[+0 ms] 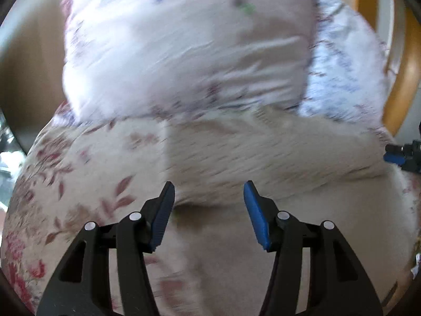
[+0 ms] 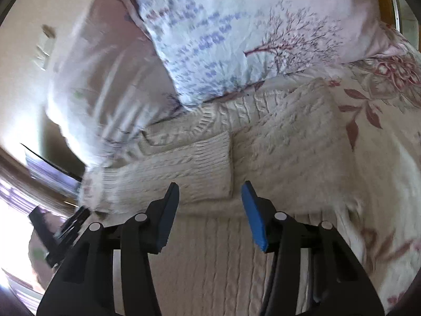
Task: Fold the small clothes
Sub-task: 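Grasp the sweater hem with both tools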
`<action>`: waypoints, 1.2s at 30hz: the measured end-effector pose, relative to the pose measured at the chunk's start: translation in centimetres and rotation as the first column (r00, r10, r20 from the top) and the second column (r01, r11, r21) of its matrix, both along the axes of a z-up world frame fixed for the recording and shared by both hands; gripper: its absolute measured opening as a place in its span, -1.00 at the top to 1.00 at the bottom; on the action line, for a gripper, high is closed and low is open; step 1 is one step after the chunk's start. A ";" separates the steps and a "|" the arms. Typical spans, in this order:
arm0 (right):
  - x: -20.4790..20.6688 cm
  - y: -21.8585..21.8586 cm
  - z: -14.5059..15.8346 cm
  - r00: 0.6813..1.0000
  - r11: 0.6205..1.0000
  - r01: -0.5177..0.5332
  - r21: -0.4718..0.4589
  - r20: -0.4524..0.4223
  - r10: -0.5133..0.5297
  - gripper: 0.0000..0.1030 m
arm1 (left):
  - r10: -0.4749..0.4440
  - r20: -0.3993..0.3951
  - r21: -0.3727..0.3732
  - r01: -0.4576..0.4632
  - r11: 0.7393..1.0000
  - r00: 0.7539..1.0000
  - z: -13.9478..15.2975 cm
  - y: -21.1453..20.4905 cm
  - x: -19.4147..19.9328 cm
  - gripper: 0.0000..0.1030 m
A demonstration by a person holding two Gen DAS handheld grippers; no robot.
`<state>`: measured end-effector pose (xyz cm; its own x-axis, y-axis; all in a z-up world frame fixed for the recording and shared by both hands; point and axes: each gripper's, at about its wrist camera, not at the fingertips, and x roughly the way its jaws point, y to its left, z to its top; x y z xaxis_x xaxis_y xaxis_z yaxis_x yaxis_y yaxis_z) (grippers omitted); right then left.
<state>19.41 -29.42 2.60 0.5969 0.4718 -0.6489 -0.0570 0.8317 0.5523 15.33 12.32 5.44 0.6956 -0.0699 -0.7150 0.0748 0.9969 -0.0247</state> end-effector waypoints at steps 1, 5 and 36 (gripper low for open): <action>0.8 0.2 -0.7 1.000 1.000 0.009 -0.007 -0.019 -0.009 0.05 | 0.013 -0.019 0.006 -0.013 1.000 1.000 -0.6 0.7 0.0 -0.06; 2.1 0.5 -2.9 0.997 0.999 0.034 0.013 -0.069 -0.033 0.15 | 0.032 -0.049 0.027 -0.031 0.999 0.998 -2.4 2.0 -0.4 -0.06; -1.1 -1.5 -2.7 0.984 0.983 0.175 -0.052 0.027 -0.174 0.51 | 0.058 -0.114 -0.057 -0.065 0.996 0.992 -4.3 1.8 0.8 -0.04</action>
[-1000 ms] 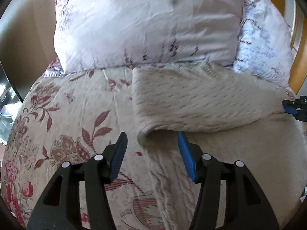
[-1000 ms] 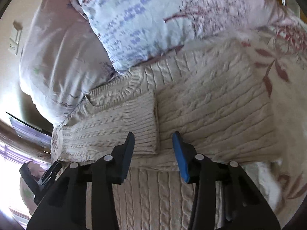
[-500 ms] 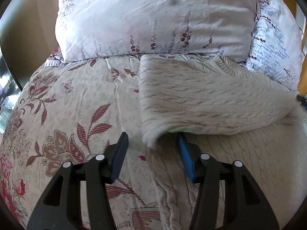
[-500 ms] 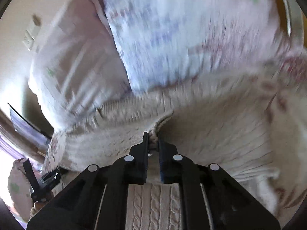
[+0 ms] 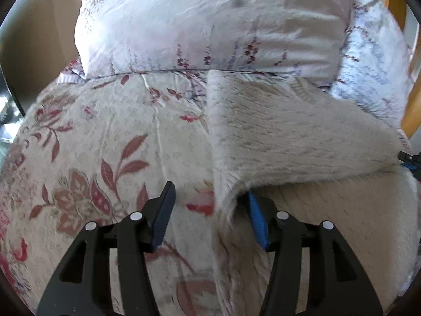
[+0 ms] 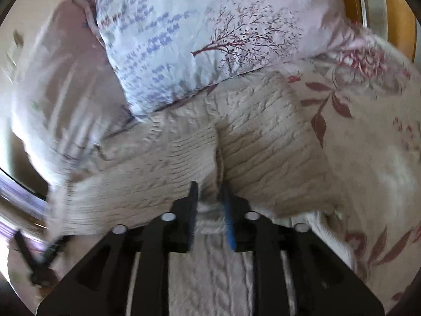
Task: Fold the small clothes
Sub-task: 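Grasp the sweater hem with both tools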
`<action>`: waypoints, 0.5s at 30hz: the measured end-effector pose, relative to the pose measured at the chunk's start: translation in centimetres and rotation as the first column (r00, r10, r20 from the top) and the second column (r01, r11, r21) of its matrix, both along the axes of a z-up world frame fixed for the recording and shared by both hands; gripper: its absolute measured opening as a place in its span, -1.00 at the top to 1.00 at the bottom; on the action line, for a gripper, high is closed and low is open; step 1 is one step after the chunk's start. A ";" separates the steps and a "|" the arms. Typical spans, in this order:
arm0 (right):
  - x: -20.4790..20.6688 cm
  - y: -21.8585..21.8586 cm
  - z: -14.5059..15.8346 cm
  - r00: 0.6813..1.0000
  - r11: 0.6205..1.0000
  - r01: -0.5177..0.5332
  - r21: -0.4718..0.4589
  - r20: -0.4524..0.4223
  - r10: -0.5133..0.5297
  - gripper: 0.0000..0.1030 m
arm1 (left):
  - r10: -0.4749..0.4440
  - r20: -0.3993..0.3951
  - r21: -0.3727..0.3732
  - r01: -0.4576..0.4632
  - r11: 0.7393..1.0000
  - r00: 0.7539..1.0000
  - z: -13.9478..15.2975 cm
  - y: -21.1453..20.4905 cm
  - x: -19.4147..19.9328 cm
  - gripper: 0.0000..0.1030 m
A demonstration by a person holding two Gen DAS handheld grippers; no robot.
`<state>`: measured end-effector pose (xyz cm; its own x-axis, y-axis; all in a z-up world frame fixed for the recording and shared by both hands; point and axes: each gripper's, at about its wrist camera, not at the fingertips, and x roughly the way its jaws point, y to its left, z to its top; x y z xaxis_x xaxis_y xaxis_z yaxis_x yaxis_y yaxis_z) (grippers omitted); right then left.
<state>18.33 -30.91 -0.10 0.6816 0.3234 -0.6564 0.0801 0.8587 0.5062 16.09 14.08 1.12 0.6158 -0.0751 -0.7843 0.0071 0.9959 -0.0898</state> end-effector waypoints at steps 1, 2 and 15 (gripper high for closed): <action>-0.6 -0.4 0.4 1.000 1.000 -0.009 0.021 0.015 0.009 0.36 | -0.022 0.006 -0.036 0.022 0.999 1.000 0.2 0.2 -0.7 -0.04; -1.4 -1.0 0.9 0.999 0.999 -0.018 0.034 0.038 0.017 0.28 | -0.035 0.010 -0.062 0.036 0.997 0.999 0.3 0.3 -1.2 -0.05; -12.1 -8.4 -1.8 0.998 0.985 -0.053 0.162 0.032 0.048 -0.09 | -0.122 -0.001 -0.337 0.114 0.935 0.993 -0.3 1.8 -9.1 -0.08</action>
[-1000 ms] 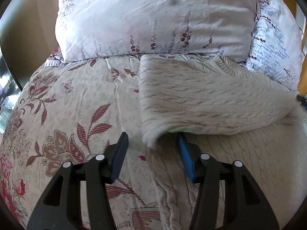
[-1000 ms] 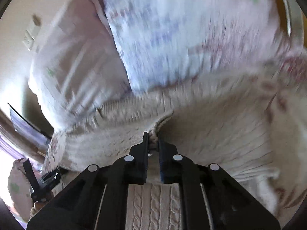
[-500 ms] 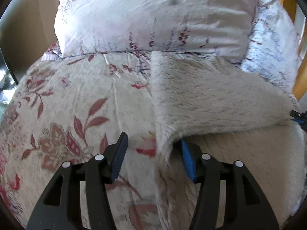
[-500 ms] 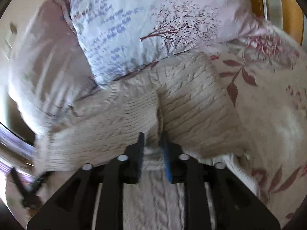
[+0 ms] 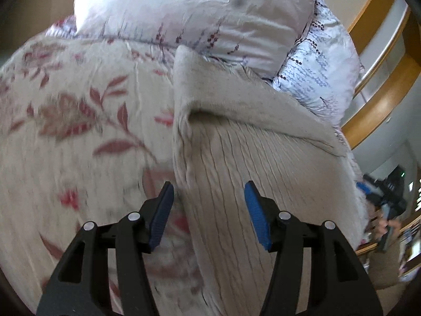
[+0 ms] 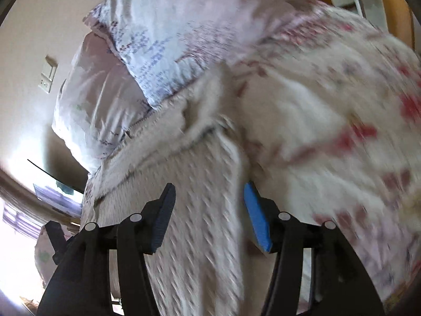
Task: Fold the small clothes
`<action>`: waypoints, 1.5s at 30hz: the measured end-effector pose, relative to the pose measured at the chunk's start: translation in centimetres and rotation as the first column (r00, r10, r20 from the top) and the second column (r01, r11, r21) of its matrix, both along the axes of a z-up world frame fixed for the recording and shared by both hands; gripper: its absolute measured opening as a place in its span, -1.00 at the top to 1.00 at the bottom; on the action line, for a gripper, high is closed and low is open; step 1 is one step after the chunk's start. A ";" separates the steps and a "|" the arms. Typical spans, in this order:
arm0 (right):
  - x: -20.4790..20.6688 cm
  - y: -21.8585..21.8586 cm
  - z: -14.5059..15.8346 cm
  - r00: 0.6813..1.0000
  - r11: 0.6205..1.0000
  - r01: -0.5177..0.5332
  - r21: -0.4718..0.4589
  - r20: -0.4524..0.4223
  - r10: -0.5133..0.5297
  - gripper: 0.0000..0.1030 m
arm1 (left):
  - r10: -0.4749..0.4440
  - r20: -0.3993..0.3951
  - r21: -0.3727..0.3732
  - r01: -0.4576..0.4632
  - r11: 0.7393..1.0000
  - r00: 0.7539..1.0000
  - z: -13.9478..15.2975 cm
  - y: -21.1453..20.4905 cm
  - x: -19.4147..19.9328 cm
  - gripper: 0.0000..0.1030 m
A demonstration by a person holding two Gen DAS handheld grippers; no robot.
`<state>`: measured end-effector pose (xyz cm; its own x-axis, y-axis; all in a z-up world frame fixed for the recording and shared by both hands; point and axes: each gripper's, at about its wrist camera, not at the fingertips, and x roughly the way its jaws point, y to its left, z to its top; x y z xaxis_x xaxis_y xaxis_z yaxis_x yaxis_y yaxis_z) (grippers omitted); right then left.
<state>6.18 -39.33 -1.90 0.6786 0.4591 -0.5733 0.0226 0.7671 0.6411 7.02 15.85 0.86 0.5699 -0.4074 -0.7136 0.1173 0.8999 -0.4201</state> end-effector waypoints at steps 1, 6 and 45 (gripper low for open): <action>-0.8 -0.3 -0.6 1.000 1.000 -0.001 0.018 -0.009 0.002 -0.09 | 0.003 0.008 -0.009 -0.003 1.000 1.000 0.0 0.1 -0.5 -0.08; -3.6 -0.5 -2.4 0.998 0.991 -0.065 0.118 -0.012 0.067 -0.06 | -0.013 0.004 -0.102 0.014 0.995 1.000 -0.2 0.1 -2.8 -0.05; -10.3 5.4 3.3 0.921 0.970 -0.149 -0.190 0.331 0.207 0.83 | -0.086 0.124 -0.127 0.102 0.987 0.988 3.1 -1.5 -8.6 0.87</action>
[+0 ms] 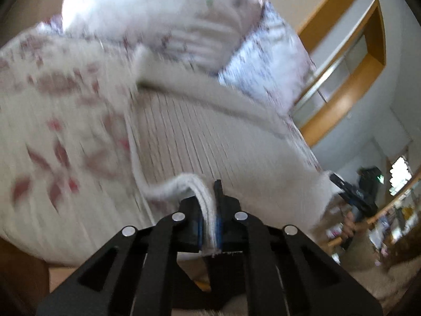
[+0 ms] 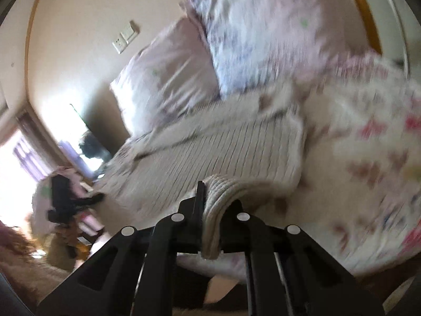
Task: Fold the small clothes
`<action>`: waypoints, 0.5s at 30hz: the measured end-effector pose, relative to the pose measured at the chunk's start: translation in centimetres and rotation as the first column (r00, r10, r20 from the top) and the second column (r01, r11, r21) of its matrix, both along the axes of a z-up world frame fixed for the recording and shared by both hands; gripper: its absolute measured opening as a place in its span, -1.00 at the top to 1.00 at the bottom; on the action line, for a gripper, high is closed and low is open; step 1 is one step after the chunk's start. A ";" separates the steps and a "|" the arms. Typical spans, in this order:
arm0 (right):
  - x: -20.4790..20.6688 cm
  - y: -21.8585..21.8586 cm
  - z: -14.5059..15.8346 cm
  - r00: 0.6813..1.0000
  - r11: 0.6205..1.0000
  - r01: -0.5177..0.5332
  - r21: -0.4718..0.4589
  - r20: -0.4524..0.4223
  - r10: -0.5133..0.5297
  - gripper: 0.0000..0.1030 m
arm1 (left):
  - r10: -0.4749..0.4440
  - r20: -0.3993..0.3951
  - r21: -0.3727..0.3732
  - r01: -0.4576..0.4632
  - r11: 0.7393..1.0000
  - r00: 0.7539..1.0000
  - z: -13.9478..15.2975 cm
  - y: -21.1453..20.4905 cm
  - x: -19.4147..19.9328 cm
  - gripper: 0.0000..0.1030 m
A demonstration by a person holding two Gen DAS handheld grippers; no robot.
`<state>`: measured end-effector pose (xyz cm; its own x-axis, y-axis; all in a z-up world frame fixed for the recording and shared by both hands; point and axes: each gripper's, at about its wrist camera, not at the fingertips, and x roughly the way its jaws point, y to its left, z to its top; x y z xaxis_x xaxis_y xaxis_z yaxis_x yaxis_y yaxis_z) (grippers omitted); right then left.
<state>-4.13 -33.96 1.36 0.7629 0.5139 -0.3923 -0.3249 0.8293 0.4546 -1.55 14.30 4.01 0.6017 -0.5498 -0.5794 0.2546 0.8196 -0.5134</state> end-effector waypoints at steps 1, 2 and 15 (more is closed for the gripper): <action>0.1 0.1 0.4 0.999 0.999 0.024 -0.030 0.025 -0.024 0.84 | 0.019 0.022 0.014 -0.020 1.000 1.000 0.6 0.2 0.4 0.87; 0.2 0.1 0.7 0.998 0.998 0.043 -0.053 0.046 -0.040 0.84 | 0.045 0.051 0.028 -0.047 0.999 0.998 1.5 0.4 1.2 0.87; 4.7 2.2 3.8 0.964 0.943 0.218 -0.253 0.205 -0.168 0.84 | 0.141 0.148 0.154 -0.163 0.974 0.979 5.0 -1.2 8.5 0.88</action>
<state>0.58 -31.79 5.21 0.9067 0.2433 -0.3446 -0.2013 0.9675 0.1534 6.94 13.15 9.02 0.7497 -0.3498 -0.5617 0.1781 0.9242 -0.3378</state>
